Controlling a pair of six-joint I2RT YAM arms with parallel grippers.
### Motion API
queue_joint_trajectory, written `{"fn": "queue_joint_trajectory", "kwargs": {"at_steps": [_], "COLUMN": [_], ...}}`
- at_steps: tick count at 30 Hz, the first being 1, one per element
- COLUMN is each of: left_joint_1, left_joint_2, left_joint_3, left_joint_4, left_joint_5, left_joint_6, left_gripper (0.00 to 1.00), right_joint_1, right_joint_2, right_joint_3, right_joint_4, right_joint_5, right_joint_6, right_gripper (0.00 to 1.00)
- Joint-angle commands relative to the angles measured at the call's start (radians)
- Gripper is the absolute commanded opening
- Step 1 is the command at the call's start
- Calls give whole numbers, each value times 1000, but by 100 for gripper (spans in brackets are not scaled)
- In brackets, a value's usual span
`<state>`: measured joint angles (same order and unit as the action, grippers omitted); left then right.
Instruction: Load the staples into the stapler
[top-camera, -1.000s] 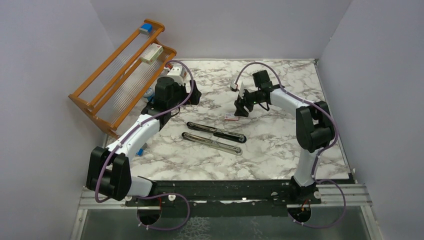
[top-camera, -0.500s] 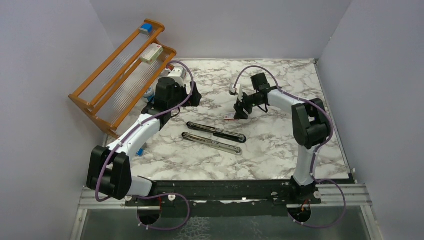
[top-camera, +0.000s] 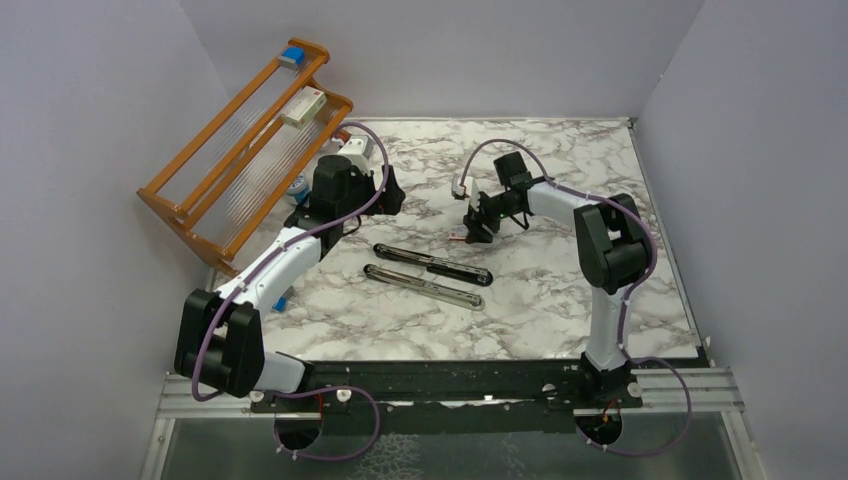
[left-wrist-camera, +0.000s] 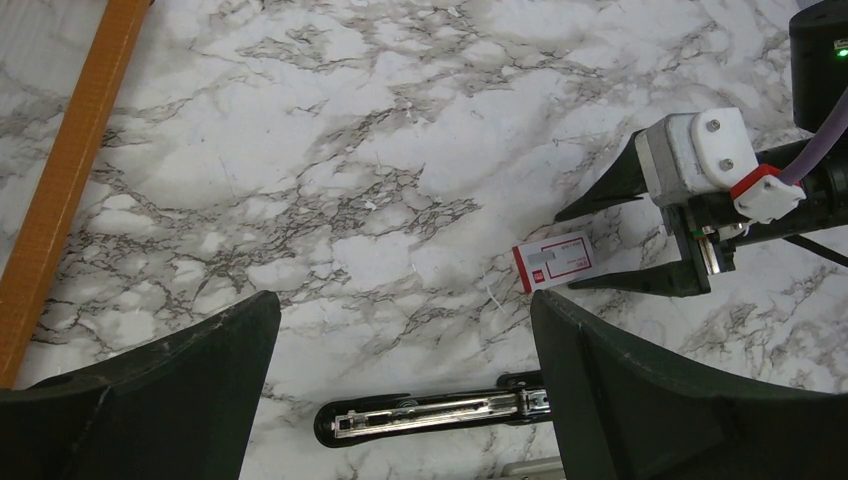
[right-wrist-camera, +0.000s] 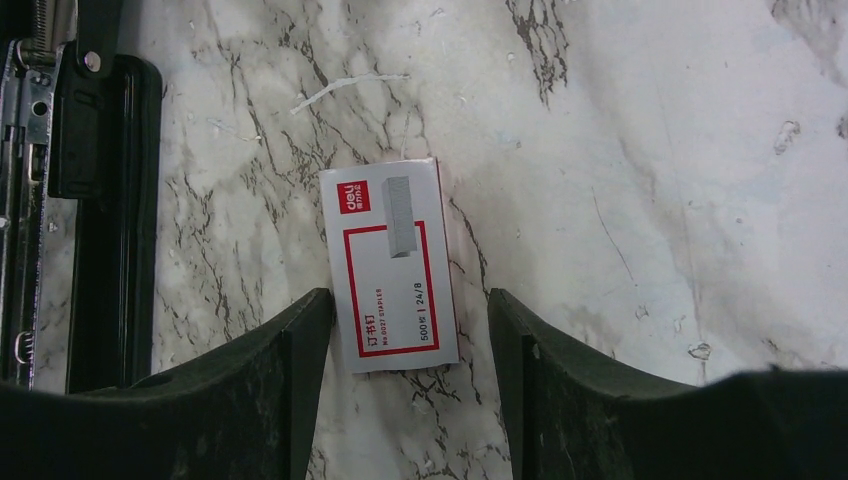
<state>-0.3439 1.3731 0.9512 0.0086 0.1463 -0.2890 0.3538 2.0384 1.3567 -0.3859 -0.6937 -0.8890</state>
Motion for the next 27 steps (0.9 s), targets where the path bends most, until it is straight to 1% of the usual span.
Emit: {"fn": "queue_joint_trajectory", "kwargs": {"at_steps": [1, 5, 11, 18, 21, 23, 27], "left_joint_1": [3, 2, 3, 4, 4, 5, 8], "left_joint_2": [8, 13, 29, 59, 102, 139, 216], "left_joint_3": [-11, -9, -2, 24, 66, 103, 163], "left_joint_4": [-9, -9, -1, 59, 65, 59, 59], "left_joint_5": [24, 28, 52, 83, 105, 133, 194], "left_joint_6": [-2, 1, -21, -136, -184, -214, -273], "left_gripper": [98, 98, 98, 90, 86, 81, 75], "right_joint_1": [8, 8, 8, 7, 7, 7, 8], "right_joint_2": [29, 44, 59, 44, 49, 51, 58], "right_joint_3": [-8, -12, -11, -47, -38, -35, -26], "right_joint_4": [-2, -24, -62, -39, -37, -38, -48], "right_joint_5": [30, 52, 76, 81, 91, 104, 170], "right_joint_6": [-40, -53, -52, -37, -12, 2, 46], "right_gripper": [61, 59, 46, 38, 37, 36, 33]}}
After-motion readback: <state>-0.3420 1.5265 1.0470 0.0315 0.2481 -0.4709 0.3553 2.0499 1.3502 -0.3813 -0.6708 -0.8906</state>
